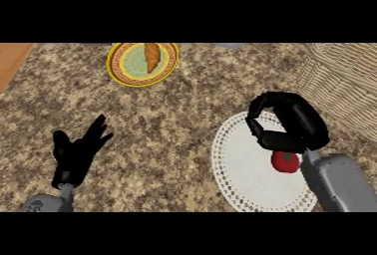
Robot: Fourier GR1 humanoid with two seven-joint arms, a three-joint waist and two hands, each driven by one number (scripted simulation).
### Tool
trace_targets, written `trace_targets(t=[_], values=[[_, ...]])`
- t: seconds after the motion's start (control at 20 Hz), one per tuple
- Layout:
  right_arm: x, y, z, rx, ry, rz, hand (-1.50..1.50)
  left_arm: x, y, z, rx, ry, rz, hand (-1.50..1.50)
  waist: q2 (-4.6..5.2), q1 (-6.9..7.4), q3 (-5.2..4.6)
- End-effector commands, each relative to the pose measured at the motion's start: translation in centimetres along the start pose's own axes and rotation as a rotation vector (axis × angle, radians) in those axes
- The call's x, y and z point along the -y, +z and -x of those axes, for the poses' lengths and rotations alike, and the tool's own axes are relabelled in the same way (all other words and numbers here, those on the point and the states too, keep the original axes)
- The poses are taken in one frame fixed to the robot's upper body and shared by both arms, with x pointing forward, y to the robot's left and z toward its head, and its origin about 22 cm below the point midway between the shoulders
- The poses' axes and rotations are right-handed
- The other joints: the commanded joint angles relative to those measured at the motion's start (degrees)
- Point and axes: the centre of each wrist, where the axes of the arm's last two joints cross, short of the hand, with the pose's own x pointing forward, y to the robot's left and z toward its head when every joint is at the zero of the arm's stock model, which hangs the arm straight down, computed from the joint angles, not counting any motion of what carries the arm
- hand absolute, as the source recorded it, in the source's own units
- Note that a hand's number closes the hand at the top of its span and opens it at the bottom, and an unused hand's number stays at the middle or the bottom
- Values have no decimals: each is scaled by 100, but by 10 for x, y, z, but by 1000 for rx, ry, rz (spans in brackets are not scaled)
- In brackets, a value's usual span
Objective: Pick the tomato from the placemat and place it in the basket
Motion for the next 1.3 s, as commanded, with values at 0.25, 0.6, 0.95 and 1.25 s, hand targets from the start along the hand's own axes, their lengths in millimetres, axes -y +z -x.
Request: trace_targets(t=[0.25,0.6,0.95,1.25], values=[[-63,4,-8,-84,336,27,-150,-24,35,48,-221,-16,-80,0,-4,-142,-44],[10,-14,-100,-243,937,151,-150,-26,40,52,-227,-2,-100,0,-63,-267,-75],[35,-11,-192,-424,1140,-38,-150,-30,44,57,-228,16,-116,0,-19,-283,-63],[55,0,-225,-638,1156,-269,-150,-8,41,51,-218,11,-123,0,-9,-340,-47]])
